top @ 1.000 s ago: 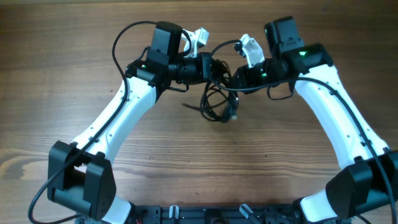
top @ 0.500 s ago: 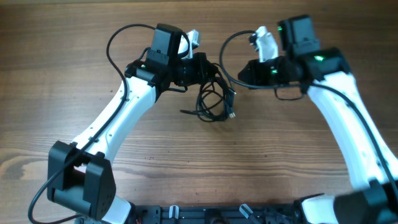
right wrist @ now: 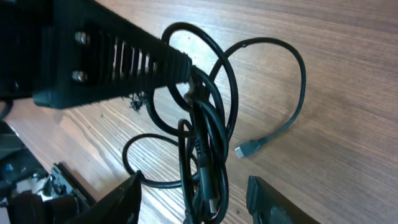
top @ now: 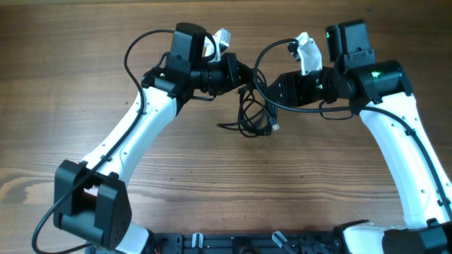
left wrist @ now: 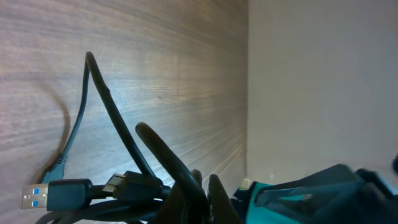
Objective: Untangle cables
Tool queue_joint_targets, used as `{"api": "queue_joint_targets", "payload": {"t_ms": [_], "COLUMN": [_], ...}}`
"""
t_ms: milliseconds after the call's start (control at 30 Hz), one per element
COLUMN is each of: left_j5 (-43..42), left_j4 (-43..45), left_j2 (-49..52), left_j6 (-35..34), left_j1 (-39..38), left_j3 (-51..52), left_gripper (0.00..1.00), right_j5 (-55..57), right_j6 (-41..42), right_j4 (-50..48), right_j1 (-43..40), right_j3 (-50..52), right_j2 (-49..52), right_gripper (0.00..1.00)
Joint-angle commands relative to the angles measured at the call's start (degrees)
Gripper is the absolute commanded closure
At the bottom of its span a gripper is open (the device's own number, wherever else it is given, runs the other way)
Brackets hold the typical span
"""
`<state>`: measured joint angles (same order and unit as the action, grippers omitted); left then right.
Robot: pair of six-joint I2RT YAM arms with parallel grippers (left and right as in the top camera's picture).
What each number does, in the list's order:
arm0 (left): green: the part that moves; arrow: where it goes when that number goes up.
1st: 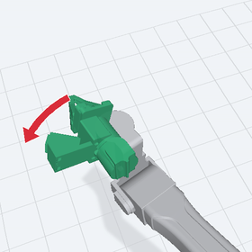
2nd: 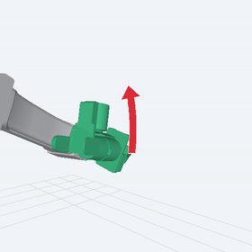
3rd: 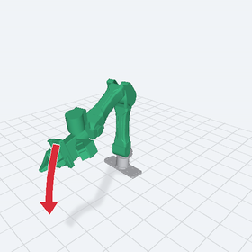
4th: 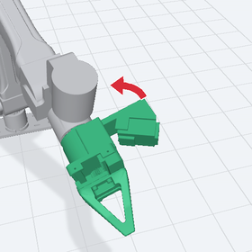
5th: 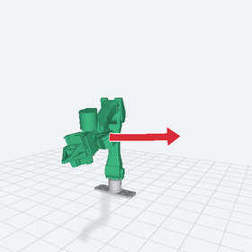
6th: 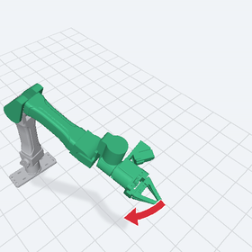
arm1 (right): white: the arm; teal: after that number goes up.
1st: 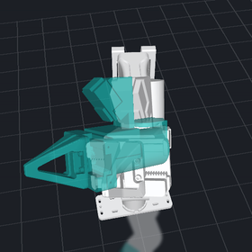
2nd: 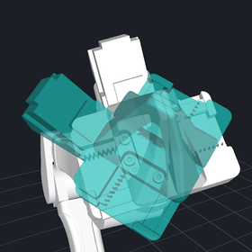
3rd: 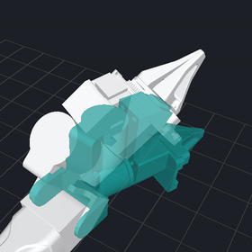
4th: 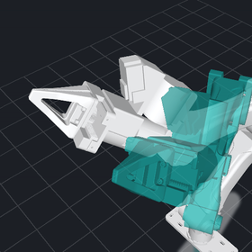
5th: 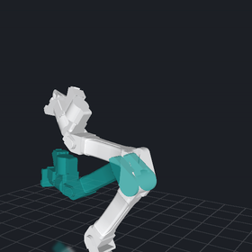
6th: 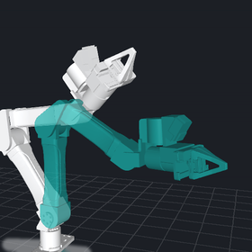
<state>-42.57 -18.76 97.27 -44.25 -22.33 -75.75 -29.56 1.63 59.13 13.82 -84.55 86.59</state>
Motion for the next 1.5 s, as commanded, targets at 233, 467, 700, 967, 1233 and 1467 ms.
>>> {"api": "queue_joint_targets", "payload": {"t_ms": [233, 467, 700, 967, 1233, 1467], "left_j5": [-2.2, -2.1, 1.3, 2.4, -5.6, -19.6], "left_j4": [0.6, 0.5, -0.3, -0.3, -0.9, 4.5], "left_j2": [-0.4, -0.4, -0.4, -0.4, -0.4, -0.4], "left_j6": [-4.7, -4.6, -3.9, 9.3, 18.3, 17.7], "left_j1": [0.5, 0.5, 0.5, 0.5, 0.0, -3.0], "left_j3": [-0.4, -0.4, -0.4, -0.4, -0.4, -0.4], "left_gripper": [0.96, 0.96, 0.96, 0.96, 0.96, 0.84], "right_j5": [-0.9, -0.8, -0.7, -0.7, -0.5, -1.2], "right_j6": [-1.4, 1.2, 1.5, 2.5, 3.3, 4.6], "right_j4": [1.3, -0.4, 0.5, 1.3, -0.4, -0.7], "right_j1": [2.3, 2.5, -0.3, -2.3, -2.3, -2.2], "right_j3": [0.3, 0.0, -1.6, -1.6, -1.6, -1.6], "right_j2": [4.7, 4.4, -3.6, -10.4, -11.6, -7.6], "right_gripper": [0.64, 0.96, 0.96, 0.96, 0.96, 0.96]}}
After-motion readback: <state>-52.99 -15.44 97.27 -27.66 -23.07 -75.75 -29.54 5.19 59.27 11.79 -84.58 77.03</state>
